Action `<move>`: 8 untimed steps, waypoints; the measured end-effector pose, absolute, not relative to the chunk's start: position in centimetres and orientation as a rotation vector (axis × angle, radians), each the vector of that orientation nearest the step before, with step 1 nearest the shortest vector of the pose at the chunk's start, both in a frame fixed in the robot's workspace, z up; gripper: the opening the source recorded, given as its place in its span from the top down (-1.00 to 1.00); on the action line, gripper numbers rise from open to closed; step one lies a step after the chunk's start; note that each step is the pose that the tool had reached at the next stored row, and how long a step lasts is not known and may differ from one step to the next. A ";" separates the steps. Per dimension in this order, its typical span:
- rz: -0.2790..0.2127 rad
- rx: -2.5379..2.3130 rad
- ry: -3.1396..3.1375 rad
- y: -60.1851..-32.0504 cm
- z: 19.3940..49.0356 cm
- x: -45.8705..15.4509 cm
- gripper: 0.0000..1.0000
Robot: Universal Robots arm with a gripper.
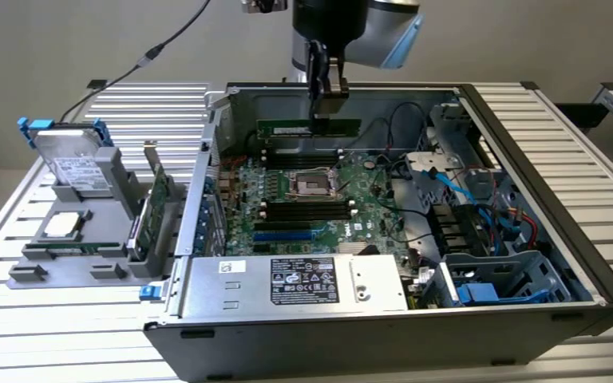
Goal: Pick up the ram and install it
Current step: 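Pick up the ram and move it above insertion slot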
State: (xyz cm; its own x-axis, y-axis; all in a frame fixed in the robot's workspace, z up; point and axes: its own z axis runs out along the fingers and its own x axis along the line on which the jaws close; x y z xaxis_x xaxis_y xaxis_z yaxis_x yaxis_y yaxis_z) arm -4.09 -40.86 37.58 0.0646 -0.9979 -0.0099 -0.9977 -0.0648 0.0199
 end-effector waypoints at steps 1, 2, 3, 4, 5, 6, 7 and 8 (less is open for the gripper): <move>-0.033 2.287 -2.143 -40.8 37.4 -4.1 0.73; -0.033 2.287 -2.143 -40.8 37.2 -4.0 0.73; -0.033 2.287 -2.143 -40.8 37.0 -4.0 0.73; -0.033 2.286 -2.143 -40.8 36.8 -3.9 0.73; -0.033 2.286 -2.143 -40.8 36.7 -3.9 0.73; -0.033 2.286 -2.143 -40.7 36.5 -3.9 0.73; -0.033 2.286 -2.143 -40.7 36.3 -3.9 0.73; -0.033 2.287 -2.143 -40.7 36.1 -3.8 0.73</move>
State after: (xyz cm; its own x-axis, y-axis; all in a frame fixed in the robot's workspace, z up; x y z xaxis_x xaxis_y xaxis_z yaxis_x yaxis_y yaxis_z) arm -3.82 -40.67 36.10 0.0647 -0.9979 -0.0101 -0.9977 -0.0648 0.0198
